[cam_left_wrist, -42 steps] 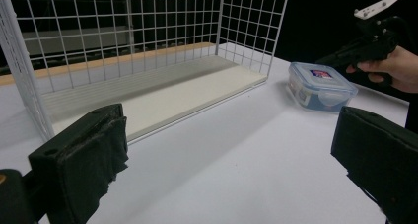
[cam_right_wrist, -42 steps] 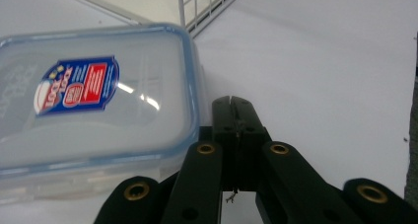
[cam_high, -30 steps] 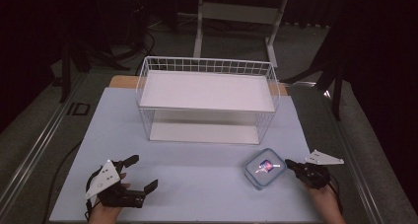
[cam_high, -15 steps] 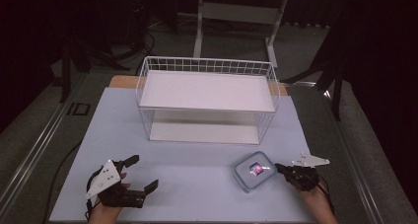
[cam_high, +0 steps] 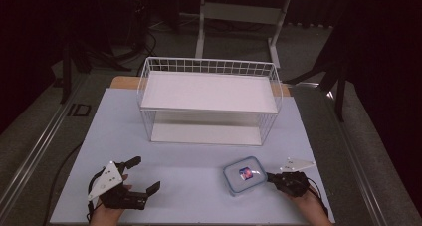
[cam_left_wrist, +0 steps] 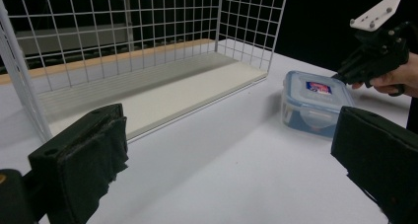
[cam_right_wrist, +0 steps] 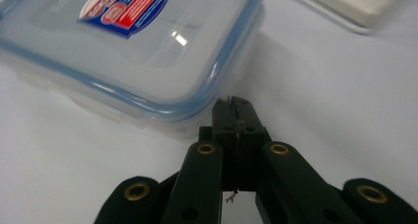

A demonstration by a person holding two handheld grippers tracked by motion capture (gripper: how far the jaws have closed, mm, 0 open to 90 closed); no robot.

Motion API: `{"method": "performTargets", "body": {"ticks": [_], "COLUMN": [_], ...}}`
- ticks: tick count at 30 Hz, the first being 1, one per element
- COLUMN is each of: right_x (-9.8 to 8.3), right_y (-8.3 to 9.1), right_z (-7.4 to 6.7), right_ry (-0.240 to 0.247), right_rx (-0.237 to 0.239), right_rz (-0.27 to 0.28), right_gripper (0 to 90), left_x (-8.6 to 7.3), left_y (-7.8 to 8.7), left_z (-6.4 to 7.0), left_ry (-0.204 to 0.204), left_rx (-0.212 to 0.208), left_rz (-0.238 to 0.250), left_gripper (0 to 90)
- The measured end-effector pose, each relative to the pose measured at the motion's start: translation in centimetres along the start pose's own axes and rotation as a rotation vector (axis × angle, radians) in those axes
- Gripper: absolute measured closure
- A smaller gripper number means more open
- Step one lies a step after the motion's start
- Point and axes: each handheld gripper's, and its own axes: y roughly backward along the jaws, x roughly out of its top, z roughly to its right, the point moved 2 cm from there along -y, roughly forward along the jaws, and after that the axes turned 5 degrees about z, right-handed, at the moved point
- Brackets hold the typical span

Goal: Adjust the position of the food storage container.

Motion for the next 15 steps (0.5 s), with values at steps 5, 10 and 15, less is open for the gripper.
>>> {"method": "performTargets", "body": {"ticks": [5,10,15], "right_x": [1.0,1.9,2.6], "right_y": [-1.2,-2.5,-3.3], "right_z": [-1.6,-3.3,-4.7], "right_ry": [0.027,0.032,0.044], "right_rx": [0.057,0.117,0.163], "right_rz": [-0.018,-0.024,-0.029], "right_gripper": [90.0,90.0,90.0], "left_x": [0.0,-0.1,-0.2], "left_y": [0.0,-0.1,-0.1], "left_z": [0.0,0.0,0.1], "left_ry": [0.002,-0.001,-0.001], "left_rx": [-0.001,-0.006,-0.009], "left_rz": [-0.001,-0.010,-0.016], "left_gripper": [1.4,1.5,1.5]}}
